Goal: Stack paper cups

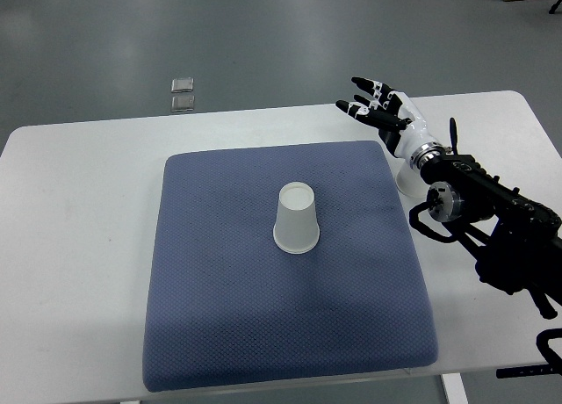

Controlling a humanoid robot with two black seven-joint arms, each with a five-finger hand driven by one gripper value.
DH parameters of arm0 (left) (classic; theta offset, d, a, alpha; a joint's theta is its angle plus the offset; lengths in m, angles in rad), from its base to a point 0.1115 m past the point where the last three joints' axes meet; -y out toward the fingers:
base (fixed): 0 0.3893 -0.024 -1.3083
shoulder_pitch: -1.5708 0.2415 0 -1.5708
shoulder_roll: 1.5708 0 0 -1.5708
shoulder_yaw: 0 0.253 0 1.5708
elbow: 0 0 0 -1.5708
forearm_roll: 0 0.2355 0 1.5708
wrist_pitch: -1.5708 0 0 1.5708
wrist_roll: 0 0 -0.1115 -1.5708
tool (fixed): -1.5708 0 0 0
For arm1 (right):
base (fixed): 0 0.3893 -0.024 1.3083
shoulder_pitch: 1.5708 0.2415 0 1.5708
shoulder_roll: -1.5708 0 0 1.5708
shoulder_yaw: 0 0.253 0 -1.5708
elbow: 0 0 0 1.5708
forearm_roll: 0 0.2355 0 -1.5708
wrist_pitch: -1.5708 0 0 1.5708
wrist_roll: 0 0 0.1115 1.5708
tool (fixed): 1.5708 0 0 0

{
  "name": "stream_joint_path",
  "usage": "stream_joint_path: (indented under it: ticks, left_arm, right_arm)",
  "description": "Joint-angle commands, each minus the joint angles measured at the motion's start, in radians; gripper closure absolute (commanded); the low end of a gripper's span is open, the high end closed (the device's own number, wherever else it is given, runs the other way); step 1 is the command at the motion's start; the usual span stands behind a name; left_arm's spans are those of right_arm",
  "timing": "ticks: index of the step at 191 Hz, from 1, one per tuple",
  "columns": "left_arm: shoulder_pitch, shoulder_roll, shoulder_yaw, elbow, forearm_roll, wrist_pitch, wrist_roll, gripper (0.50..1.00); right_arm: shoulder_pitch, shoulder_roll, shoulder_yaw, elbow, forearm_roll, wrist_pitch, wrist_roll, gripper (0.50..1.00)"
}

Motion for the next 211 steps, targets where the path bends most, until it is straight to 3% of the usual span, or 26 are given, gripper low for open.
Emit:
stream_joint_path:
  ticks: [1, 211]
  left_arm:
    - [-0.002, 0.000, -0.002, 0.001, 0.000, 0.001, 0.000, 0.500]
    - [-0.002, 0.000, -0.002, 0.000, 0.000, 0.000, -0.002, 0.500]
  right_arm:
    - [0.002, -0.001, 0.002, 0.000, 0.000, 0.000, 0.000, 0.581]
    - [-0.008, 0.000, 0.005, 0.000, 0.000, 0.005, 0.006, 0.581]
